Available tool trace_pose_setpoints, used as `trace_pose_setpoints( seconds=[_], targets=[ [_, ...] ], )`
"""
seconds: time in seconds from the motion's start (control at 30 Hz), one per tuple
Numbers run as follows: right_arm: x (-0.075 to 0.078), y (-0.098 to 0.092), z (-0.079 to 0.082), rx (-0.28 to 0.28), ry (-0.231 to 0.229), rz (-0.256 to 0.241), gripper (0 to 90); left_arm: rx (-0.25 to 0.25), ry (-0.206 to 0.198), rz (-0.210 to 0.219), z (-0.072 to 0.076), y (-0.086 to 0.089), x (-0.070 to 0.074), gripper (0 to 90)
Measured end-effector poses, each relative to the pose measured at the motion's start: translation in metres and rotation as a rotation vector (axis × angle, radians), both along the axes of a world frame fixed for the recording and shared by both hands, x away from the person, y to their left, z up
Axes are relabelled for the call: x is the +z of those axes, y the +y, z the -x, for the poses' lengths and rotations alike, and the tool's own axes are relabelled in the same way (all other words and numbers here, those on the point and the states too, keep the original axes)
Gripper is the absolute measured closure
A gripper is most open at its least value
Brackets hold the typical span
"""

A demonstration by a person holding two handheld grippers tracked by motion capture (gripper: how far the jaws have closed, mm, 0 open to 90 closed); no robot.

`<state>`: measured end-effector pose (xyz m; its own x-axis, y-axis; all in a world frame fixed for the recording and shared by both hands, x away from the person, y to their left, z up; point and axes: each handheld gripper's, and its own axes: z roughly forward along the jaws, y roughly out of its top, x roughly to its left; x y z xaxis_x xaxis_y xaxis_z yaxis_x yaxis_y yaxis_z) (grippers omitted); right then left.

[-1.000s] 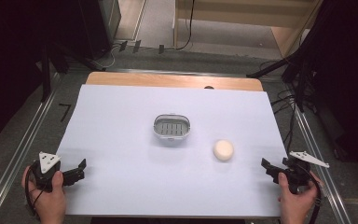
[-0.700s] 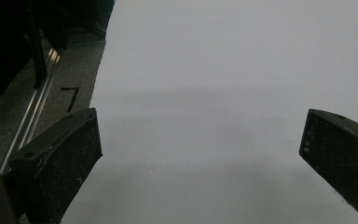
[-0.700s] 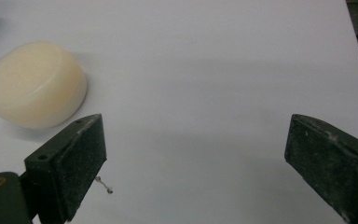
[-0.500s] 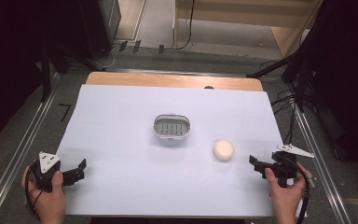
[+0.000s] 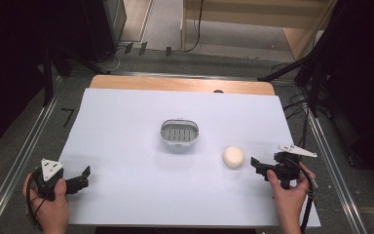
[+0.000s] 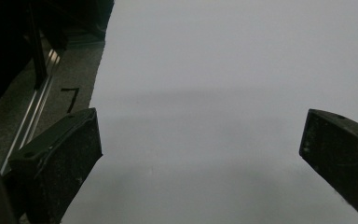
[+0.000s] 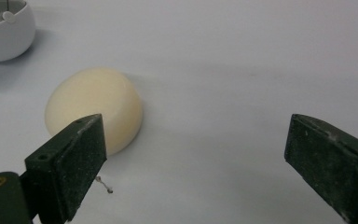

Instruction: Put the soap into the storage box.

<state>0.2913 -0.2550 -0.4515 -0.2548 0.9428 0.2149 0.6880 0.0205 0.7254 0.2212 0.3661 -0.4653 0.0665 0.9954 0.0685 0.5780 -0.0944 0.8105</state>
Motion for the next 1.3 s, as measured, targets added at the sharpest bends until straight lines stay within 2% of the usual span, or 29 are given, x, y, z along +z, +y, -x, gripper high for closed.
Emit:
trace_pose_setpoints(
  seconds=[0.63, 0.8, 1.13, 1.3],
  targets=[
    [0.007, 0.032, -0.014, 0.064, 0.002, -0.010, 6.6, 0.002, -0.001, 0.009, 0.000, 0.001, 0.000, 0.0],
    [0.007, 0.045, -0.017, 0.066, 0.006, 0.020, 10.8, 0.000, 0.000, 0.013, 0.000, 0.001, 0.000, 0.0],
    [0.001, 0.062, -0.022, 0.068, 0.051, 0.027, 12.6, 0.002, 0.002, 0.012, 0.000, 0.001, 0.000, 0.0],
    [-0.001, 0.067, -0.023, 0.073, 0.056, 0.031, 12.8, 0.001, 0.000, 0.015, 0.000, 0.002, 0.000, 0.0]
  ],
)
